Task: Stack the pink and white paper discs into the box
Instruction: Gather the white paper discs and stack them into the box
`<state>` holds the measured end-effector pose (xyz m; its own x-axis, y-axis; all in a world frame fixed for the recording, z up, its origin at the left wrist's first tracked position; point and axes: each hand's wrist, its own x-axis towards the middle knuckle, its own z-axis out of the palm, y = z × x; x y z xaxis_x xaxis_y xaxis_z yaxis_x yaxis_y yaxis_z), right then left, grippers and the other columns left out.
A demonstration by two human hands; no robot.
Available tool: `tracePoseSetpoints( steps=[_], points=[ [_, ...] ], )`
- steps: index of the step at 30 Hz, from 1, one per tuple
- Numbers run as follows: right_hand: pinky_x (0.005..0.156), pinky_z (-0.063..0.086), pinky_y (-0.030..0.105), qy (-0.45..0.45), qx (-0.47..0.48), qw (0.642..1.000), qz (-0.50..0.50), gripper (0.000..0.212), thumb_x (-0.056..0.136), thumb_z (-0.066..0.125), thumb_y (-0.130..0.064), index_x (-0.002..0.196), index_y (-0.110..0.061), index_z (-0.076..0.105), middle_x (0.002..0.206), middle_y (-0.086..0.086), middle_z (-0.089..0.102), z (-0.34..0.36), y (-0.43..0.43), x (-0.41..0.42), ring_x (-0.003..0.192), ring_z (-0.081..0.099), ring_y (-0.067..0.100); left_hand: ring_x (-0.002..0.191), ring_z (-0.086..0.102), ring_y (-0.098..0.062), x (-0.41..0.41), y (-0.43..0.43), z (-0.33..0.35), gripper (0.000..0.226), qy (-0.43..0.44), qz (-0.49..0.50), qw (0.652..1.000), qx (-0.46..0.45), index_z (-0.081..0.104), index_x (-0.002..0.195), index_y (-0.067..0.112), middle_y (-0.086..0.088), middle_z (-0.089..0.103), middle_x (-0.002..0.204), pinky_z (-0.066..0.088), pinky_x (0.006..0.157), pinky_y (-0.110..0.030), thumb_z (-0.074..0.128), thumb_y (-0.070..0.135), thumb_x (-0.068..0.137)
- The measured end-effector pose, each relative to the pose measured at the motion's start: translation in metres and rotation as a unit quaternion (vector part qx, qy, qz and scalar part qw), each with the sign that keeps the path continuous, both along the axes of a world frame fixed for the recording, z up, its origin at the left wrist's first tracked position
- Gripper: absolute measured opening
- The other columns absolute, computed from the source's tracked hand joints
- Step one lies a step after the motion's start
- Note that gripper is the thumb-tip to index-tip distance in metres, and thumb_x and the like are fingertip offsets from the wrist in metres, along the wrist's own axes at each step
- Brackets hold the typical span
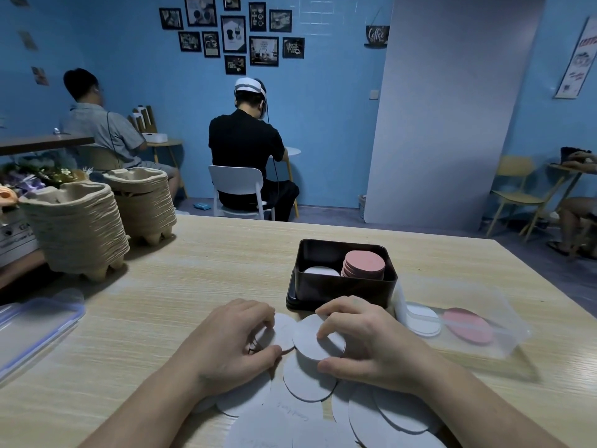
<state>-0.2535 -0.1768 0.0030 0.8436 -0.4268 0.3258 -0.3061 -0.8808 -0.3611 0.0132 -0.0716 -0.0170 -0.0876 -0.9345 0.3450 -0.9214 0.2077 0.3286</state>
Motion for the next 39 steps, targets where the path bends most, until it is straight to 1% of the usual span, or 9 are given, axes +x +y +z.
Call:
tracePoseSetpoints(
  steps=[6,8,11,17,21,24,27,32,39],
  points=[
    [0.093,0.050,0.027,0.007,0.015,1.000,-0.004,0.030,0.085,0.074,-0.058,0.101,-0.034,0.065,0.133,-0.022,0.052,-0.001,0.000,0.001,0.122,0.053,0.002,0.089,0.051,-0.003,-0.001,0.002,0.002,0.027,0.035,0.037,0.998,-0.034,0.052,0.093,0.032,0.017,0.056,0.088,0.049,0.078,-0.032,0.055,0.055,0.079],
    [0.088,0.052,0.026,0.011,0.024,1.000,-0.004,0.029,0.085,0.074,-0.057,0.100,-0.034,0.065,0.132,-0.023,0.051,-0.001,0.001,0.001,0.112,0.059,0.005,0.087,0.052,-0.004,0.000,0.002,0.002,0.029,0.045,0.052,0.996,-0.057,0.053,0.092,0.029,0.016,0.055,0.086,0.049,0.076,-0.032,0.056,0.055,0.079],
    [0.081,0.053,0.026,0.009,0.040,0.999,-0.007,0.031,0.085,0.075,-0.057,0.100,-0.032,0.065,0.131,-0.025,0.050,-0.001,0.001,0.002,0.090,0.068,0.013,0.096,0.057,-0.007,-0.002,0.004,0.003,0.030,0.078,0.033,0.992,-0.098,0.056,0.096,0.027,0.014,0.062,0.098,0.049,0.081,-0.030,0.062,0.051,0.079],
    [0.091,0.050,0.030,-0.016,0.012,1.000,0.003,0.044,0.086,0.076,-0.053,0.121,-0.033,0.057,0.121,-0.020,0.057,0.001,0.002,0.004,0.112,0.057,0.006,0.120,0.053,-0.001,-0.010,0.003,0.005,0.029,0.034,-0.070,0.992,-0.100,0.054,0.096,0.026,0.015,0.061,0.124,0.044,0.094,-0.018,0.073,0.046,0.086],
    [0.100,0.046,0.023,-0.023,0.002,0.999,0.025,0.046,0.091,0.075,-0.050,0.129,-0.031,0.058,0.132,-0.018,0.054,-0.003,0.003,0.008,0.123,0.053,0.003,0.122,0.054,-0.004,-0.014,0.001,0.004,0.031,0.003,-0.078,0.991,-0.113,0.052,0.095,0.026,0.013,0.062,0.127,0.048,0.095,-0.022,0.072,0.049,0.087],
    [0.104,0.045,0.025,-0.017,-0.012,0.999,0.025,0.039,0.092,0.073,-0.051,0.124,-0.032,0.061,0.137,-0.014,0.051,-0.005,0.003,0.010,0.130,0.050,0.003,0.120,0.057,-0.009,-0.016,0.000,0.003,0.034,-0.007,-0.080,0.989,-0.126,0.053,0.094,0.024,0.009,0.064,0.127,0.052,0.093,-0.026,0.072,0.051,0.085],
    [0.106,0.043,0.024,-0.022,-0.016,0.999,0.021,0.029,0.092,0.072,-0.050,0.113,-0.033,0.062,0.140,-0.012,0.051,-0.006,0.004,0.012,0.133,0.048,0.002,0.119,0.058,-0.010,-0.018,-0.001,0.004,0.035,-0.013,-0.091,0.986,-0.138,0.054,0.094,0.022,0.006,0.065,0.125,0.051,0.093,-0.023,0.073,0.050,0.085],
    [0.106,0.039,0.017,-0.026,-0.024,0.999,0.020,0.028,0.092,0.070,-0.052,0.110,-0.033,0.062,0.143,-0.010,0.051,-0.008,0.006,0.014,0.136,0.045,0.001,0.120,0.058,-0.012,-0.021,-0.001,0.002,0.034,-0.013,-0.111,0.983,-0.145,0.057,0.093,0.020,0.004,0.066,0.127,0.048,0.094,-0.020,0.073,0.049,0.087],
    [0.105,0.041,0.019,-0.044,-0.032,0.998,0.030,0.028,0.093,0.068,-0.051,0.109,-0.029,0.064,0.142,-0.008,0.053,-0.008,0.007,0.016,0.133,0.049,0.004,0.122,0.057,-0.010,-0.021,0.000,0.004,0.031,-0.006,-0.116,0.984,-0.133,0.059,0.096,0.022,0.009,0.063,0.131,0.047,0.097,-0.020,0.074,0.048,0.088]
  ],
)
